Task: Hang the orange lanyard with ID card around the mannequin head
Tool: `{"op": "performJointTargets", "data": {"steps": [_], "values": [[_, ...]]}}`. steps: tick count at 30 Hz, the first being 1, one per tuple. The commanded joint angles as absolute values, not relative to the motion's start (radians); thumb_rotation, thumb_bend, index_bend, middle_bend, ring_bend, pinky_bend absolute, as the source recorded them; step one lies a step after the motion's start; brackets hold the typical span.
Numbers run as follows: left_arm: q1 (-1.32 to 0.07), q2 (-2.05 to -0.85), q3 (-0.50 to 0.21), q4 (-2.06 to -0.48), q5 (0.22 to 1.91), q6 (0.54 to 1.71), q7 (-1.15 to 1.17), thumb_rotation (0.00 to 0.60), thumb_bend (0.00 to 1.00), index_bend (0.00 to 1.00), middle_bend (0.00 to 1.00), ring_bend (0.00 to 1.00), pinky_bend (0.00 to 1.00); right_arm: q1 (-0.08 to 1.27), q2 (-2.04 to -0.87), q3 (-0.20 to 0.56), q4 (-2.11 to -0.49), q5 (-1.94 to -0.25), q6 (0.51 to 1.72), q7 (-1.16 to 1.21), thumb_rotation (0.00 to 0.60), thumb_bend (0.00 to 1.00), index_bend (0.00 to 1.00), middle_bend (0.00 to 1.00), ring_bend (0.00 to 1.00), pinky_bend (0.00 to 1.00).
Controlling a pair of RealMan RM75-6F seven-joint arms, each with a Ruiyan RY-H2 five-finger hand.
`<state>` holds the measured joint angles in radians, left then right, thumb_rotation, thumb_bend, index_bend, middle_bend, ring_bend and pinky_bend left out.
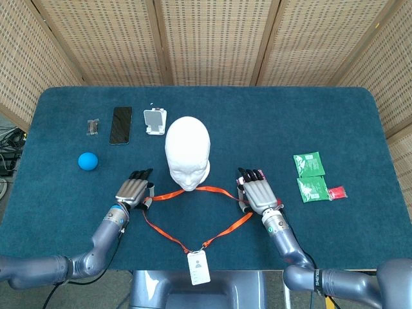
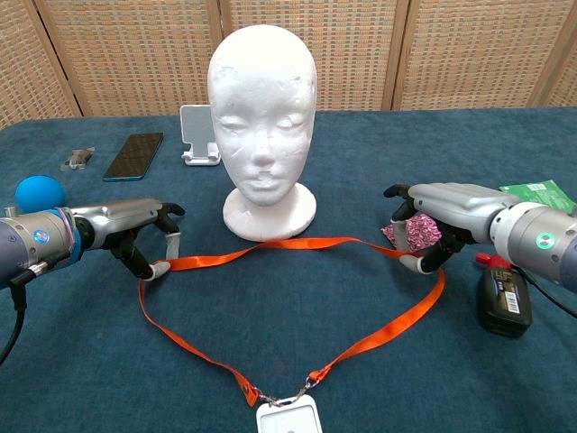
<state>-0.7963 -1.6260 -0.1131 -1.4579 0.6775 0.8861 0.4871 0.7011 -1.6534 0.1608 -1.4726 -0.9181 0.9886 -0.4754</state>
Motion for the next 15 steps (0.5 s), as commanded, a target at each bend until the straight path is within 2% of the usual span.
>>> {"op": "performJointTargets", "data": {"steps": [1, 6, 15], "values": [[-0.796, -1.625, -0.113, -1.460, 0.683, 0.889, 0.483, 0.600, 0.51, 0.64, 0.00, 0.00, 0.00, 0.701, -1.651, 0.160, -1.476, -0.920, 0.990, -0.476, 0.600, 0.63, 0.74, 0.02, 0.00, 0.00], [-0.778, -1.621, -0.112, -1.463, 0.758, 0.915, 0.440, 0.600, 0.51, 0.67, 0.00, 0.00, 0.00, 0.699, -1.641, 0.158, -1.486, -0.932, 0.992, -0.469, 0.600, 0.63, 0.75, 0.03, 0.00, 0.00], [-0.708, -1.599, -0.052, -1.430, 1.081, 1.009, 0.294, 0.600, 0.51, 0.69, 0.00, 0.00, 0.00, 0.683, -1.588, 0.140, -1.537, -1.065, 0.995, -0.378, 0.600, 0.63, 0.75, 0.05, 0.00, 0.00]]}}
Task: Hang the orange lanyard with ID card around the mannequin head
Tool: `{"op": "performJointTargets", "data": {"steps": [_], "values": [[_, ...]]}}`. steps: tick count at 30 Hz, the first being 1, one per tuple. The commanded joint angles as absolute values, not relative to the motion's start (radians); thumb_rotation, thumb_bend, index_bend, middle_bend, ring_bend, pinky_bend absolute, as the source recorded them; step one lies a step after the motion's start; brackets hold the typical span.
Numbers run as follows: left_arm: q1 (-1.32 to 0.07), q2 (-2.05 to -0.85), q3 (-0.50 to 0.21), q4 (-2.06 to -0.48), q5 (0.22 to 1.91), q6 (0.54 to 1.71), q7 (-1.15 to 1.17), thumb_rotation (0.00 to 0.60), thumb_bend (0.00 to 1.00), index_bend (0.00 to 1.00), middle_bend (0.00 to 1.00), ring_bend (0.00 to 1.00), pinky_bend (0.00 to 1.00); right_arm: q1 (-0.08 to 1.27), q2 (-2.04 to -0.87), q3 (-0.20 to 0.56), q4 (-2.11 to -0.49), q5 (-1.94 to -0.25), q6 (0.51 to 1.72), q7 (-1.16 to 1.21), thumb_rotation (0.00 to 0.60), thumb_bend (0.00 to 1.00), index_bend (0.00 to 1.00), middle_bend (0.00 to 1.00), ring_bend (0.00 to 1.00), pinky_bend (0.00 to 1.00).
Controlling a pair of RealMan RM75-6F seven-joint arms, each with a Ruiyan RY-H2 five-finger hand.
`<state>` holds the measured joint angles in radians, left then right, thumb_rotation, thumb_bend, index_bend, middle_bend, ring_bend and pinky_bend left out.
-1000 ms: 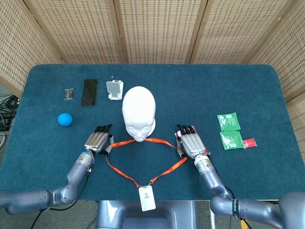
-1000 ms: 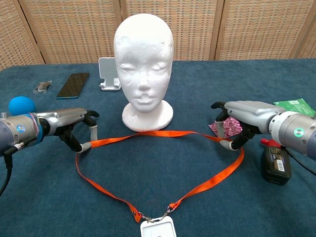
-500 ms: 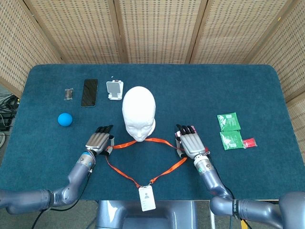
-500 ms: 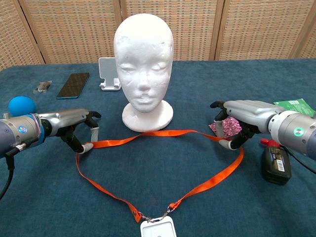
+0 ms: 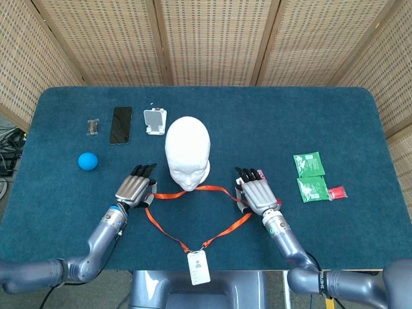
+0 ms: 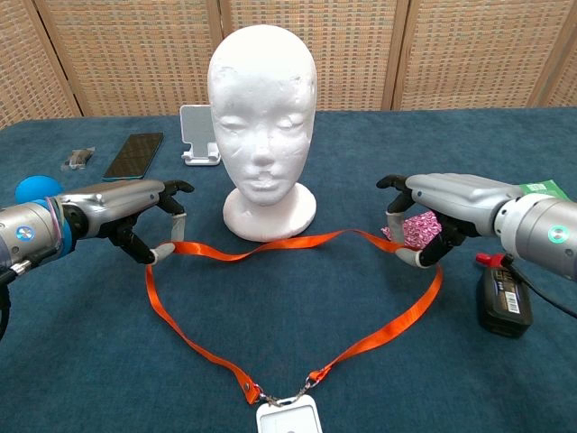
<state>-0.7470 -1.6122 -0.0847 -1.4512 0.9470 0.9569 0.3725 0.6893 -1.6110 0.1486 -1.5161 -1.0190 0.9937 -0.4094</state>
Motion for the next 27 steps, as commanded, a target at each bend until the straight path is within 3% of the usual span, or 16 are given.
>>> {"op": "performJointTargets", "data": {"steps": [1, 16, 27], "values": [[-0.699, -1.597, -0.045, -1.421, 1.120, 1.027, 0.276, 0.600, 0.51, 0.69, 0.00, 0.00, 0.00, 0.682, -1.578, 0.135, -1.544, -1.085, 0.995, -0.369, 0.600, 0.63, 0.75, 0.05, 0.00, 0.00], [-0.623, -1.539, 0.035, -1.363, 1.472, 1.213, 0.116, 0.600, 0.51, 0.70, 0.00, 0.00, 0.00, 0.679, -1.466, 0.087, -1.658, -1.244, 0.989, -0.342, 0.600, 0.63, 0.76, 0.05, 0.00, 0.00], [-0.596, -1.492, 0.019, -1.371, 1.595, 1.329, 0.043, 0.600, 0.51, 0.70, 0.00, 0.00, 0.00, 0.654, -1.410, 0.117, -1.782, -1.276, 1.060, -0.328, 0.600, 0.63, 0.76, 0.05, 0.00, 0.00]]}}
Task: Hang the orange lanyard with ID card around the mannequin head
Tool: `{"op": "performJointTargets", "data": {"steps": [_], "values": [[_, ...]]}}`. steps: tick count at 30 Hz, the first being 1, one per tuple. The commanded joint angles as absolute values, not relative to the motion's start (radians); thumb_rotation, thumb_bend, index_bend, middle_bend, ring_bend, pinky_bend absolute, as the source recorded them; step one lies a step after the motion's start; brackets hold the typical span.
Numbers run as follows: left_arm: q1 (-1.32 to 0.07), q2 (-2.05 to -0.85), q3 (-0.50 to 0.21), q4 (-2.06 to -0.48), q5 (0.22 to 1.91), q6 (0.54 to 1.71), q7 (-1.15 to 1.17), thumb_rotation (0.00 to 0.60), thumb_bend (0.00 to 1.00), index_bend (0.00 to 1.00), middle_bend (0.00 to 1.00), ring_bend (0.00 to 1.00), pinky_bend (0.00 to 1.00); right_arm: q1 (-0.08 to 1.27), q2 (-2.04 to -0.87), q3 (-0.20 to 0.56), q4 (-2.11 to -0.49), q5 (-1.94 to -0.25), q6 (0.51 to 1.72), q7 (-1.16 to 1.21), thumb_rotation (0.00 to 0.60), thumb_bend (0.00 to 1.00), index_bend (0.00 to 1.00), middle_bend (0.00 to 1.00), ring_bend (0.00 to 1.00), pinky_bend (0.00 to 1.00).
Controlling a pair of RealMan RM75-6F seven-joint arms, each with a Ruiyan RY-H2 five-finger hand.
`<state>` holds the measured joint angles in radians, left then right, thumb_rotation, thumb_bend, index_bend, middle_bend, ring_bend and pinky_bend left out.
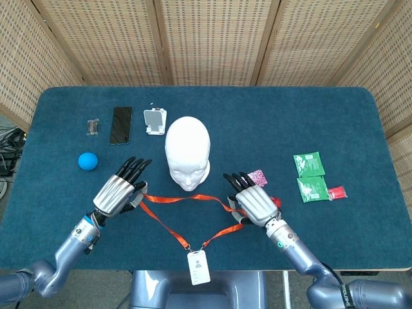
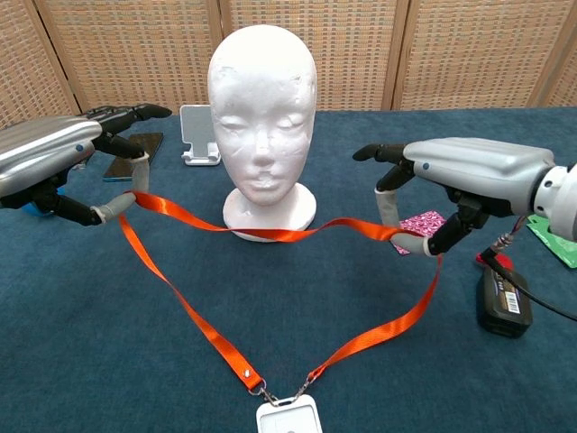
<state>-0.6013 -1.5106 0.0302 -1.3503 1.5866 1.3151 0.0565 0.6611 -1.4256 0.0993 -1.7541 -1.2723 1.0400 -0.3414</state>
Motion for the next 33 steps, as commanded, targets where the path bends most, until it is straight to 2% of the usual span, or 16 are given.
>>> {"op": "performJointTargets", "data": {"steps": [1, 15, 26, 33], "values": [[-0.595, -1.482, 0.014, -1.382, 1.598, 1.334, 0.035, 0.600, 0.51, 0.70, 0.00, 0.00, 0.00, 0.651, -1.400, 0.128, -1.802, -1.276, 1.071, -0.320, 0.600, 0.63, 0.76, 0.05, 0.00, 0.00], [-0.589, -1.404, -0.028, -1.502, 1.640, 1.367, 0.018, 0.600, 0.51, 0.72, 0.00, 0.00, 0.00, 0.632, -1.298, 0.210, -1.955, -1.307, 1.154, -0.273, 0.600, 0.63, 0.76, 0.06, 0.00, 0.00], [-0.623, -1.342, -0.151, -1.616, 1.544, 1.323, 0.077, 0.600, 0.51, 0.72, 0.00, 0.00, 0.00, 0.677, -1.281, 0.315, -1.966, -1.201, 1.154, -0.288, 0.600, 0.63, 0.76, 0.06, 0.00, 0.00], [-0.626, -1.300, -0.182, -1.654, 1.516, 1.308, 0.054, 0.600, 0.51, 0.72, 0.00, 0.00, 0.00, 0.691, -1.257, 0.357, -1.994, -1.167, 1.165, -0.285, 0.600, 0.63, 0.76, 0.06, 0.00, 0.00]]}}
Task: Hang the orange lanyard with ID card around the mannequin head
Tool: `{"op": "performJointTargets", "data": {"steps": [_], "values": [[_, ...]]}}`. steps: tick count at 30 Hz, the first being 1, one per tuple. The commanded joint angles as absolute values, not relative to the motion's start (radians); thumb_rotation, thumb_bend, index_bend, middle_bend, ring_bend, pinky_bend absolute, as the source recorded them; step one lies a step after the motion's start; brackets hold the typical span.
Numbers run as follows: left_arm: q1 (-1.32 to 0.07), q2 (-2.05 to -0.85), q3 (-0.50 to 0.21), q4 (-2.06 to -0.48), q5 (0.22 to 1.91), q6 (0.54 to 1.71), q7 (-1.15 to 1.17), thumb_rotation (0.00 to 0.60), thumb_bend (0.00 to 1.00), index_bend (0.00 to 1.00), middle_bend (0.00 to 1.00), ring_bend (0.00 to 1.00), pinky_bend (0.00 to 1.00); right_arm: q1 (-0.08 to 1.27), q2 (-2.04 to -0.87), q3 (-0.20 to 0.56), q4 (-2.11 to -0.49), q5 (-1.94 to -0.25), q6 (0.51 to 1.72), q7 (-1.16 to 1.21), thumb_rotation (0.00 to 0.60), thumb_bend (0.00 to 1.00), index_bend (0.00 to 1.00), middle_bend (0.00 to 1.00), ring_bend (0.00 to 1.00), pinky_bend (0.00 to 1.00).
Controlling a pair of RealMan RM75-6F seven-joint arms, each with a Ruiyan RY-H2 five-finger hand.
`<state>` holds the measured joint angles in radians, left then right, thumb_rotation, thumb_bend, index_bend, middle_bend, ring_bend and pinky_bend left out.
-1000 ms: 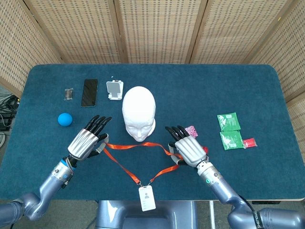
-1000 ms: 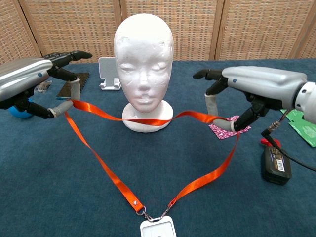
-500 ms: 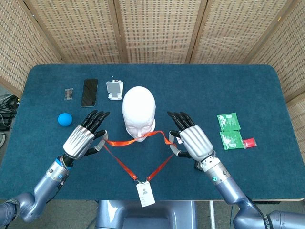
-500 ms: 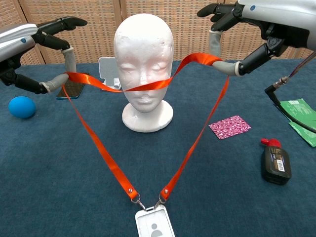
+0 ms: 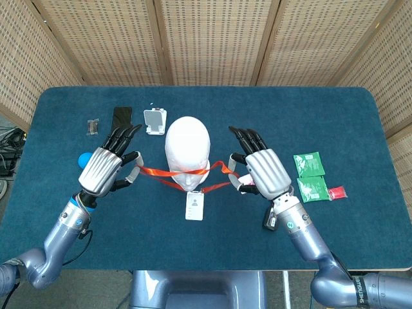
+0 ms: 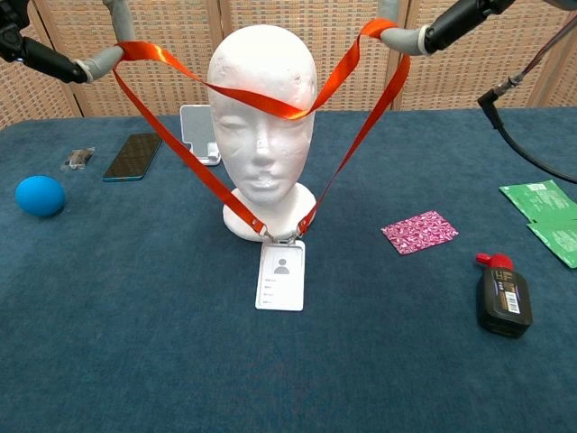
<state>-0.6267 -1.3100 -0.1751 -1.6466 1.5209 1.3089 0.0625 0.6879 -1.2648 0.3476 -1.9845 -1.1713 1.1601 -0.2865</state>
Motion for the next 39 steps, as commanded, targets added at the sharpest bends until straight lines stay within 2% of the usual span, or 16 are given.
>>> {"op": "performJointTargets", "data": {"steps": [1, 9, 19, 39], "values": [[-0.625, -1.293, -0.186, -1.658, 1.513, 1.309, 0.047, 0.600, 0.51, 0.72, 0.00, 0.00, 0.00, 0.692, -1.251, 0.363, -1.999, -1.165, 1.168, -0.283, 0.600, 0.63, 0.76, 0.06, 0.00, 0.00], [-0.626, -1.238, -0.248, -1.702, 1.429, 1.286, -0.037, 0.600, 0.51, 0.72, 0.00, 0.00, 0.00, 0.724, -1.230, 0.428, -2.005, -1.112, 1.185, -0.286, 0.600, 0.63, 0.76, 0.06, 0.00, 0.00], [-0.684, -1.254, -0.323, -1.680, 1.255, 1.184, 0.009, 0.600, 0.51, 0.72, 0.00, 0.00, 0.00, 0.812, -1.270, 0.481, -1.868, -0.956, 1.152, -0.325, 0.600, 0.63, 0.76, 0.07, 0.00, 0.00], [-0.750, -1.329, -0.369, -1.537, 1.075, 1.077, 0.021, 0.600, 0.51, 0.70, 0.00, 0.00, 0.00, 0.935, -1.352, 0.473, -1.607, -0.791, 1.050, -0.345, 0.600, 0.62, 0.76, 0.07, 0.00, 0.00]]}}
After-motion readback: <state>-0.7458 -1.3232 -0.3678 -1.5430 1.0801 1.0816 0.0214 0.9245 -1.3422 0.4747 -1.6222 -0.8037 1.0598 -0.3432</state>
